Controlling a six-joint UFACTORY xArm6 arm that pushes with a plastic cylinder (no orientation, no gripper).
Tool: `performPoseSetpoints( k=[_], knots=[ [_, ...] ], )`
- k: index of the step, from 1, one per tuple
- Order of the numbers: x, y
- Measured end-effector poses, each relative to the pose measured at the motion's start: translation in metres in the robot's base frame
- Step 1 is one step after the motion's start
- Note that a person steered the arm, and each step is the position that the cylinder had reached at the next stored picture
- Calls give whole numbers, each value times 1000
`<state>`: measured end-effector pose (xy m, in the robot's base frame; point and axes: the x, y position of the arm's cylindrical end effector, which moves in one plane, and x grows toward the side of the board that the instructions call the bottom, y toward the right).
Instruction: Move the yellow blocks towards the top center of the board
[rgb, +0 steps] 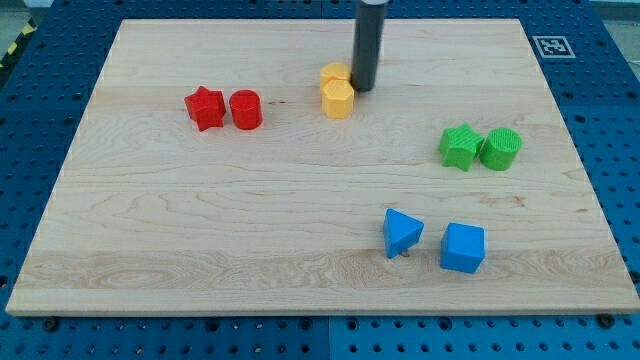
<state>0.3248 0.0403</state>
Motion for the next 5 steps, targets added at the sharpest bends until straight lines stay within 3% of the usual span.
performPoseSetpoints(
  k=[3, 4, 5],
  knots=[
    [1, 1],
    [11, 33],
    [38, 17]
  ],
)
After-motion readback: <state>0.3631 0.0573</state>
